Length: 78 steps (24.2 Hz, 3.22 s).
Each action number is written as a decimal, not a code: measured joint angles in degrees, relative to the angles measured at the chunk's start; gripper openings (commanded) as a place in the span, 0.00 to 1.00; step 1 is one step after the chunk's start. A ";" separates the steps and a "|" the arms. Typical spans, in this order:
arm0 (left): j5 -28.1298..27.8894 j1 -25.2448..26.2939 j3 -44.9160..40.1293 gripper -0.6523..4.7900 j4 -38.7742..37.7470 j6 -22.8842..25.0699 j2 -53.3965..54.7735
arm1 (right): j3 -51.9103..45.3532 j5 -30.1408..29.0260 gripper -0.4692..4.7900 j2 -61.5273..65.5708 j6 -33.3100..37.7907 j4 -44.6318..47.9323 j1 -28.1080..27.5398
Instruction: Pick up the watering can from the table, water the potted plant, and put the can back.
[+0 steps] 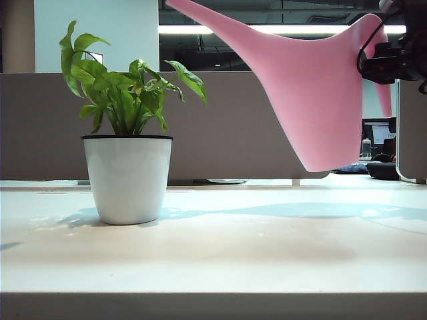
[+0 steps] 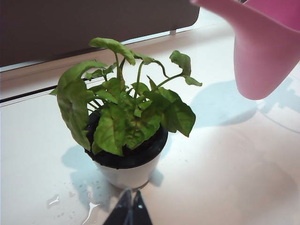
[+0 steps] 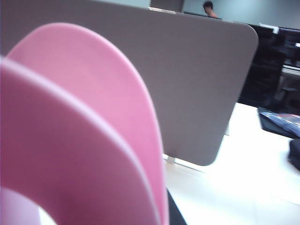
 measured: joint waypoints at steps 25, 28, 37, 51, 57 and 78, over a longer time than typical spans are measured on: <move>0.04 0.00 0.00 0.11 -0.39 0.00 0.00 | 12.15 9.75 0.25 -5.86 -25.27 -18.36 9.29; 0.02 0.02 0.02 0.11 -0.39 0.00 0.00 | 12.15 11.39 0.25 -5.92 -28.76 -18.45 9.92; 0.04 0.02 0.00 0.11 -0.83 0.00 0.00 | 12.15 12.90 0.25 -5.92 -37.62 -16.20 11.37; 0.04 0.02 0.02 0.11 -0.83 0.00 0.00 | 12.48 15.96 0.25 -6.71 -46.34 -12.79 14.03; 0.04 0.00 0.00 0.11 -0.98 0.00 0.00 | 12.48 16.22 0.25 -8.26 -46.38 -12.74 14.05; 0.04 0.02 0.02 0.11 -1.25 0.00 -0.02 | 12.48 12.13 0.25 -10.40 -53.29 -16.28 16.35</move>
